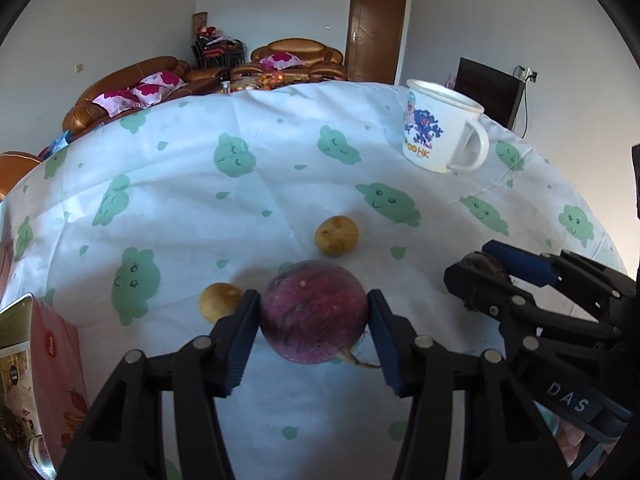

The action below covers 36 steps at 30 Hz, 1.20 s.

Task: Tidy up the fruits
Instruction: 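Grasp the purple fruit with the left tool while the right tool grasps a passion fruit, then lift the purple fruit and passion fruit and carry them toward the gold tin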

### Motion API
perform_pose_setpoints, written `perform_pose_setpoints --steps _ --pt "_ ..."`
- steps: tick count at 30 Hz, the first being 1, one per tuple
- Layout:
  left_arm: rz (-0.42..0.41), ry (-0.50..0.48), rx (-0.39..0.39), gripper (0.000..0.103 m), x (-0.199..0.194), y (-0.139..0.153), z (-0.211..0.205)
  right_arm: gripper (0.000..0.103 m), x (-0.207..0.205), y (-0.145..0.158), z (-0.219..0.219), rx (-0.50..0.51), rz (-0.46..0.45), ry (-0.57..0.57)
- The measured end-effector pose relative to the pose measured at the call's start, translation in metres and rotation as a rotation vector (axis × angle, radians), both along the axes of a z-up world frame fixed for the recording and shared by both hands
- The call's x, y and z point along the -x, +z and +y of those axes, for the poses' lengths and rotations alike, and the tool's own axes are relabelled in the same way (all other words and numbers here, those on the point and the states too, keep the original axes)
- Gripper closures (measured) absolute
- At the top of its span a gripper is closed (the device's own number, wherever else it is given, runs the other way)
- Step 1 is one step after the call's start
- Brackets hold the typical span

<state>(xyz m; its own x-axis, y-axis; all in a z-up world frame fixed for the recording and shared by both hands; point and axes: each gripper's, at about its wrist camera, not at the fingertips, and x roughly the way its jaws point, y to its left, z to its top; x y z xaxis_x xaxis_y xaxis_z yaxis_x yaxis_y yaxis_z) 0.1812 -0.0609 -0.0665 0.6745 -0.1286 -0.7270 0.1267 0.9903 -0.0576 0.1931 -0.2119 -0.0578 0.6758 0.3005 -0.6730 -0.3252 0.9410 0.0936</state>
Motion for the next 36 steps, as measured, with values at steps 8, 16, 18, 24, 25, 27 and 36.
perform_pose_setpoints --steps 8,16,18,24,25,27,36 --pt "-0.047 -0.017 0.004 0.048 0.007 0.007 -0.002 0.058 0.008 0.007 -0.007 -0.040 -0.050 0.005" --pt "-0.093 -0.014 -0.004 0.048 0.014 0.012 -0.001 0.058 0.013 0.011 -0.006 -0.049 -0.084 0.017" --pt "-0.101 -0.015 -0.001 0.048 0.015 0.013 -0.001 0.058 0.015 0.012 -0.006 -0.053 -0.097 0.020" --pt "-0.125 -0.018 0.002 0.048 0.019 0.016 -0.001 0.058 0.020 0.015 -0.007 -0.060 -0.123 0.024" --pt "-0.129 -0.016 0.003 0.048 0.020 0.016 -0.001 0.058 0.021 0.015 -0.007 -0.060 -0.125 0.027" --pt "-0.138 -0.010 0.007 0.048 0.021 0.017 0.000 0.058 0.022 0.016 -0.007 -0.061 -0.132 0.027" --pt "-0.184 -0.003 0.001 0.048 0.028 0.022 0.001 0.058 0.025 0.019 -0.009 -0.080 -0.155 0.040"
